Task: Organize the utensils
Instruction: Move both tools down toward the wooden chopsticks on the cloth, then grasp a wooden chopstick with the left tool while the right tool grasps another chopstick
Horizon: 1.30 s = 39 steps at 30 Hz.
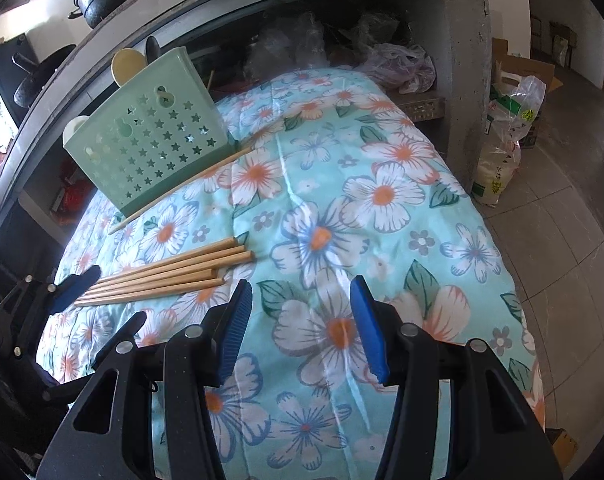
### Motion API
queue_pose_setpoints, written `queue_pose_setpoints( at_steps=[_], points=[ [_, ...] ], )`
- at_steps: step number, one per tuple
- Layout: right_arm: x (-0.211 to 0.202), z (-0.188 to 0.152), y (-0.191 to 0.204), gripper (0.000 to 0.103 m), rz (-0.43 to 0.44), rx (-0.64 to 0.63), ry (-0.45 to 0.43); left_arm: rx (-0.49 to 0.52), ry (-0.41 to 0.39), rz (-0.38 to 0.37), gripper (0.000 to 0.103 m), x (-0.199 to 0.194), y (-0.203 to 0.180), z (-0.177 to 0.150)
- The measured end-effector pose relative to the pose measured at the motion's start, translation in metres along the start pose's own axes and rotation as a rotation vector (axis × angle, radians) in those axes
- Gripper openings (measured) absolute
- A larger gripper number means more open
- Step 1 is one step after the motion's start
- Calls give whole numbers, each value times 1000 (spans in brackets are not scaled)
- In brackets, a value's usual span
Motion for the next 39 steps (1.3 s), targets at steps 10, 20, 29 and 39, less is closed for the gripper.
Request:
queue_pose_setpoints(
  at_steps=[10, 20, 29, 39],
  points=[
    [6, 0, -4, 50, 5, 16, 16, 236, 11, 26, 11, 15, -22, 3],
    [3, -1, -3, 50, 18, 11, 11, 250, 62, -34, 0, -11, -28, -10],
    [-2, -3, -2, 50, 30, 17, 6, 294, 41, 87, 25, 7, -17, -1],
    [-9, 0, -6, 50, 19, 27, -14, 399, 37, 78, 9, 24, -22, 1]
  ],
)
Point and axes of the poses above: each gripper's, at about its wrist camera, not at the fingertips, and x roughly the way its jaws point, y to its left, z to its top, the point moved 7 cm from there along x, roughly the way its jaws point, and after that the axes turned 6 degrees about x, right-handed, at the moved point
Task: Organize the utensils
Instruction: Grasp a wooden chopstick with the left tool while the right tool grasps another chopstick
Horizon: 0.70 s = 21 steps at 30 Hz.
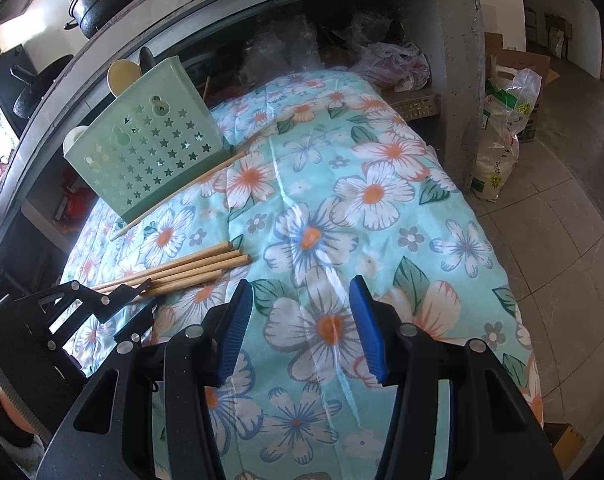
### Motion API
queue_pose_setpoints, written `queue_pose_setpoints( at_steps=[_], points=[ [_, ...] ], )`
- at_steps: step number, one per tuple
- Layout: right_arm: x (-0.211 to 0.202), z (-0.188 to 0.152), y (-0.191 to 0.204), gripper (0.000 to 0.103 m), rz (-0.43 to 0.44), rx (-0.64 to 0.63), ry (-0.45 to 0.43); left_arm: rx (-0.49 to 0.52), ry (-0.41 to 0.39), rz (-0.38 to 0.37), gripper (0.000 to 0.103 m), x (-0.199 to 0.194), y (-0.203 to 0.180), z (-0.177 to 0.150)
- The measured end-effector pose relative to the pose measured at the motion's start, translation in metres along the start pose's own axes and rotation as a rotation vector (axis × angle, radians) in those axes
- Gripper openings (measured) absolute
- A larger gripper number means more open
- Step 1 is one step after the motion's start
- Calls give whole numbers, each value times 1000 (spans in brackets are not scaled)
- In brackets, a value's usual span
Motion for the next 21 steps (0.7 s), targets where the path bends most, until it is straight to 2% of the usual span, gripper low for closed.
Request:
queue_pose_setpoints(
  at_steps=[6, 9, 13, 17, 19, 21],
  points=[
    [0, -1, 2, 49, 7, -7, 2, 58, 3, 11, 8, -22, -10, -2],
    [-1, -2, 2, 49, 10, -9, 1, 56, 10, -29, 9, -36, -16, -6],
    [0, -3, 1, 49, 12, -1, 3, 29, 30, -125, 12, -45, -23, -13],
    [1, -3, 0, 49, 12, 2, 4, 39, 14, -126, 14, -49, -25, -14],
    [0, -2, 0, 49, 11, 1, 1, 34, -5, -139, 21, -57, -27, -12],
    [1, -1, -1, 49, 9, 4, -1, 25, -28, -157, 24, -63, -28, -5]
  ],
)
Point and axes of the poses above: each gripper's, at about its wrist camera, not at the fingertips, and x roughly the way its jaws point, y to its left, z to its top, the point moved 7 cm from there along x, roughly the way its jaws point, and after that the axes turned 6 degrees about x, right-handed, at the moved point
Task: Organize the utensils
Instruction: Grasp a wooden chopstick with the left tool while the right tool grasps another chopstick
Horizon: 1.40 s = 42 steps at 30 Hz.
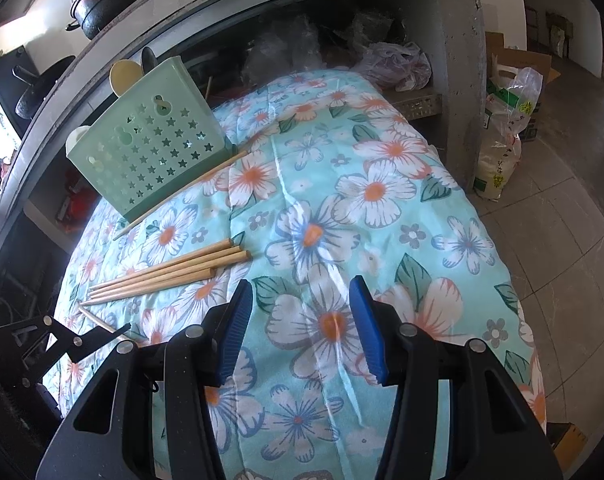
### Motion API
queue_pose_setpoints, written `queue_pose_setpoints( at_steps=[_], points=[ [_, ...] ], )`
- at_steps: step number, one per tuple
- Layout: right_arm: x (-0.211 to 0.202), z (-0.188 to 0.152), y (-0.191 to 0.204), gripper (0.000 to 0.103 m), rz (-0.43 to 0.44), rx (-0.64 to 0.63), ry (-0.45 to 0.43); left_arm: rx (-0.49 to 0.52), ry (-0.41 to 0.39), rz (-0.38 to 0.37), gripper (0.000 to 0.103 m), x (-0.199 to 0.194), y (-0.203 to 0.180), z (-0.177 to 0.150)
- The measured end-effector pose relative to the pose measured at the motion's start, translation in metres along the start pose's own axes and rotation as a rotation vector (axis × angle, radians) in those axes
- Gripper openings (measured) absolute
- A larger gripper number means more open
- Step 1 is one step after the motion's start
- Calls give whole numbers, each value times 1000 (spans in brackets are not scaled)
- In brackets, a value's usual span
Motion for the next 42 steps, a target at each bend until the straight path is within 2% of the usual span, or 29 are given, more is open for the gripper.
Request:
queue_pose_setpoints(
  at_steps=[7, 11, 13, 21, 27, 32, 36, 38, 42],
  points=[
    [1, 1, -5, 49, 0, 16, 3, 67, -18, -14, 25, 8, -12, 18],
    [3, 0, -5, 49, 4, 20, 11, 43, -24, -48, 21, 11, -10, 26],
    [3, 0, -5, 49, 6, 20, 10, 38, -26, -68, 10, 14, -9, 27],
    [-2, 2, -7, 49, 14, 35, -4, -22, -40, -95, 12, 15, 5, 31],
    [-5, 5, -7, 48, 21, 38, -14, -96, -60, -46, 10, 8, 37, 30],
    [-10, 16, -7, 42, 52, 65, -24, -231, -79, 24, 9, -4, 79, 26],
    [-10, 42, 2, 40, 168, 110, -14, -370, -97, 103, 8, -15, 115, 18],
    [0, 58, 11, 38, 293, 185, 34, -465, -106, 149, 7, -23, 136, 9],
    [36, 81, 30, 38, 520, 388, 172, -618, -122, 185, 7, -41, 150, -9]
  ],
)
Point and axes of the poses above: each gripper's, at about its wrist camera, not at the fingertips, and x roughly the way its jaws point, y to its left, z to its top, the point moved 7 cm from there along x, roughly the way its jaws point, and after that the axes turned 6 degrees about x, right-handed, at the moved point
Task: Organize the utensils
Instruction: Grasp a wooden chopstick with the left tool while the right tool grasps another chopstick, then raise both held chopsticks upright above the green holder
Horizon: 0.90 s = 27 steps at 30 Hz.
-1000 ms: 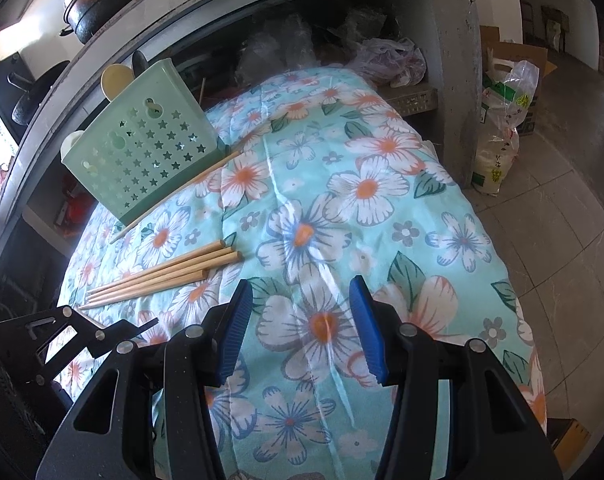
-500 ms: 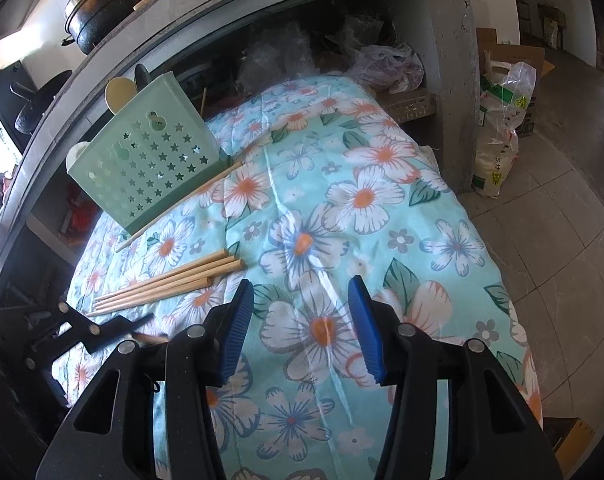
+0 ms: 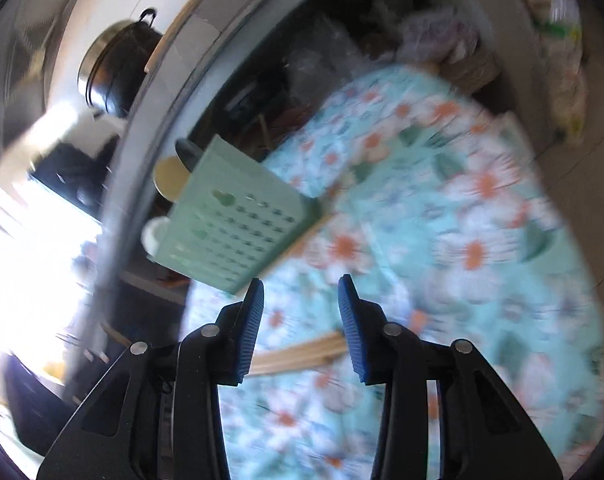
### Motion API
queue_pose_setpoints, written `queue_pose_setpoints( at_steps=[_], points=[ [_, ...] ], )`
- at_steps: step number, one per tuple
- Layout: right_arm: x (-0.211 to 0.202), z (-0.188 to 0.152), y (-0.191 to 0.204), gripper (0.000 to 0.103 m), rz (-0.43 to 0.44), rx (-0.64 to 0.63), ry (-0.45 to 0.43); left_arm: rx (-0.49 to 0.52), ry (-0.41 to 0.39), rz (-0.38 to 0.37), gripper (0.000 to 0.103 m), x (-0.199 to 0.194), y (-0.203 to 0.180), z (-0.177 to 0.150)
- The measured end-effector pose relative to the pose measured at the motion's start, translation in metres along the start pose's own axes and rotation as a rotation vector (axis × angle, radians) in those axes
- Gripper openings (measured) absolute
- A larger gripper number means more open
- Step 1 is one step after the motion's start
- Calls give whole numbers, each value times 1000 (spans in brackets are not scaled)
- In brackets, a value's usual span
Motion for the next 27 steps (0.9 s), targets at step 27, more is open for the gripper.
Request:
queue_pose_setpoints(
  at_steps=[27],
  points=[
    [126, 40, -58, 12, -8, 675, -6, -218, -62, 41, 6, -15, 66, -21]
  ],
)
Point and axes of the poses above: each gripper's, at about its wrist camera, not at the fingertips, and x roughly the way its jaws point, y to its left, z to its top, the point moved 7 cm from there along x, roughly the way its jaws point, and after that the axes turned 6 degrees about x, right-handed, at the moved point
